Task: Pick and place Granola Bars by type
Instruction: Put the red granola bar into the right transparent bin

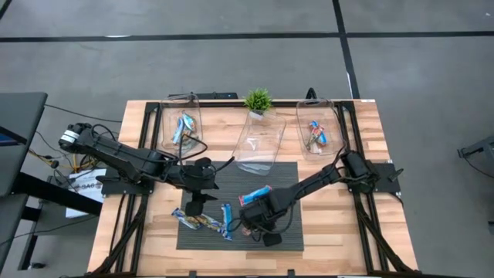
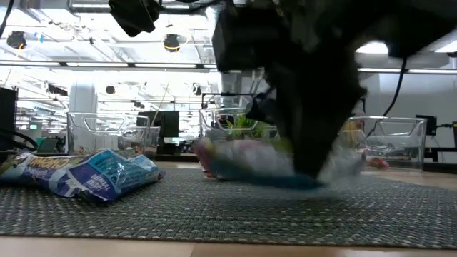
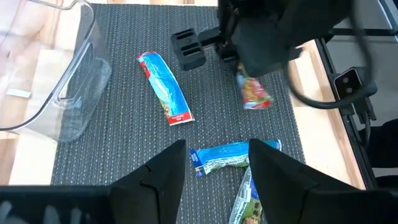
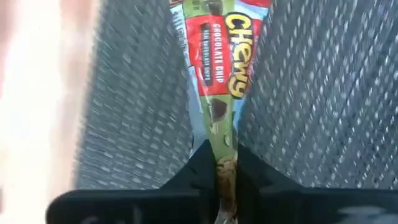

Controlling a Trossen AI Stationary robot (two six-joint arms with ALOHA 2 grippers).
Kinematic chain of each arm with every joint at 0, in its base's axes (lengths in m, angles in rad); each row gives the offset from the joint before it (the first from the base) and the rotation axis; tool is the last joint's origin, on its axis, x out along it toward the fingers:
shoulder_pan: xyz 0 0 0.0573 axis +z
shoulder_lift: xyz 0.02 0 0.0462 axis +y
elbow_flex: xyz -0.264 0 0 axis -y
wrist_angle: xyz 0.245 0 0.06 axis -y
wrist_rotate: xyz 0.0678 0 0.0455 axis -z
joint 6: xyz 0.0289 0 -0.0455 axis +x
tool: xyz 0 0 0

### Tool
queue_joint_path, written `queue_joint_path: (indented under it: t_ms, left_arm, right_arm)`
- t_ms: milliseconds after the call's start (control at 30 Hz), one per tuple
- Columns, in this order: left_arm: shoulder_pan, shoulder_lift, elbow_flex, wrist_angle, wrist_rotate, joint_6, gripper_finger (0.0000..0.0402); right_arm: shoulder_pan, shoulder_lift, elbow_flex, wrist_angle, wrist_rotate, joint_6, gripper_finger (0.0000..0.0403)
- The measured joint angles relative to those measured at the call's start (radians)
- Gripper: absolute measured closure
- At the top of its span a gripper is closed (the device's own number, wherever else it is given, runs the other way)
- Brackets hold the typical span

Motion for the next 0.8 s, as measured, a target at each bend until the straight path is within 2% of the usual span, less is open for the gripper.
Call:
queue_joint_path:
  t_ms: [100, 200, 333, 467, 633, 800]
  left_arm:
    - [0.000, 0.000, 0.000, 0.013, 0.000, -0.003, 0.0233]
    - [0.000, -0.005, 0.000, 0.036, -0.003, -0.005, 0.0233]
    - [0.000, -0.028, 0.000, 0.093, -0.021, -0.006, 0.0233]
    - [0.002, -0.070, 0.000, 0.128, -0.084, -0.008, 0.0233]
    - [0.003, -0.146, 0.000, 0.150, -0.269, 0.004, 0.0233]
    - [0.010, -0.224, 0.000, 0.214, -0.493, 0.059, 0.0233]
  right_arm:
    - [-0.023, -0.027, 0.030, 0.005, -0.042, 0.065, 0.0384]
    - [-0.049, -0.066, 0.044, 0.010, -0.033, 0.106, 0.0370]
    - [-0.089, -0.158, 0.051, 0.021, 0.036, 0.165, 0.0385]
    - [-0.142, -0.255, 0.052, -0.002, 0.148, 0.201, 0.0393]
    - [-0.235, -0.368, 0.053, -0.102, 0.322, 0.246, 0.0377]
    - [-0.345, -0.441, 0.052, -0.270, 0.508, 0.341, 0.0395]
